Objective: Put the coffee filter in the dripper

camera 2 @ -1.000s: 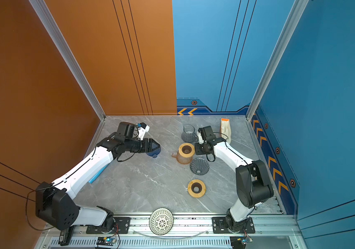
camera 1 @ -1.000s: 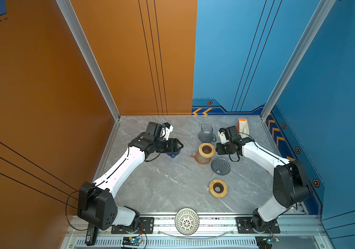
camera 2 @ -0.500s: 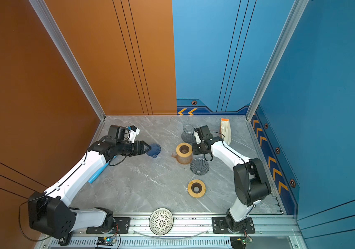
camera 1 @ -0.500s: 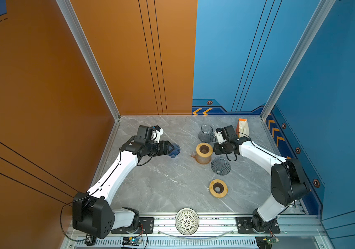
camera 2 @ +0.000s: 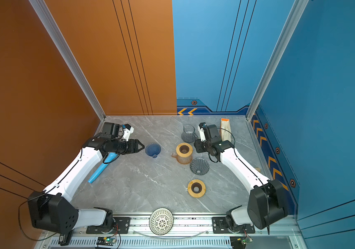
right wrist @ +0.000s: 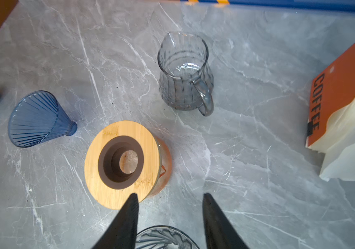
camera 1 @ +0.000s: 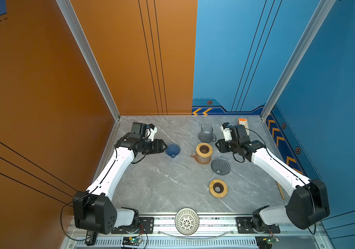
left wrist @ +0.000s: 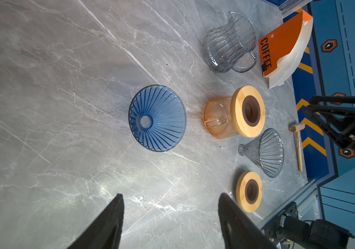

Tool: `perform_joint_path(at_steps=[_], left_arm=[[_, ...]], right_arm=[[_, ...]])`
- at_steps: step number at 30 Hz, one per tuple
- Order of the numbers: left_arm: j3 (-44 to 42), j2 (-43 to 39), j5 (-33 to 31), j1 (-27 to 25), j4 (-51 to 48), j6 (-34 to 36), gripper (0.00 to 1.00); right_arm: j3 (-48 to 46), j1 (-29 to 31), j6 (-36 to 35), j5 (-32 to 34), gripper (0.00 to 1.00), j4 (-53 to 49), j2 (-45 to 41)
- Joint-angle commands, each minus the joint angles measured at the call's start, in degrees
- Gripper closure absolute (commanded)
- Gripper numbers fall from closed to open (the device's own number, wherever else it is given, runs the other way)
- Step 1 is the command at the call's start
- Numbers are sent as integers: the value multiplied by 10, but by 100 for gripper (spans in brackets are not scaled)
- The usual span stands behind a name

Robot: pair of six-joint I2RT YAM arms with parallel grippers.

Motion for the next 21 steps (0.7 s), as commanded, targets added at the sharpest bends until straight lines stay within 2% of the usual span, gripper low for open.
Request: perform_joint_path(at_steps=[1,6,13,14,21], left_arm=[[13,28,-12,4,-29,29,30],[19,70,-14,4,-29,37,32],[31,129,-23,0,-16,37,34],[31,136,-20,0,-10,35,34],[54,185,3,-2,22,21,36]], right_arm=[[-44,9,-30,-17,42,44,-48],[-110,23,-49,-39,21,103,-128],[-148,41,-65,-48,10,106,-183],[-149,43,-66,-47,2,102,-185],[-157,50,-64,-33,0,94,-197]])
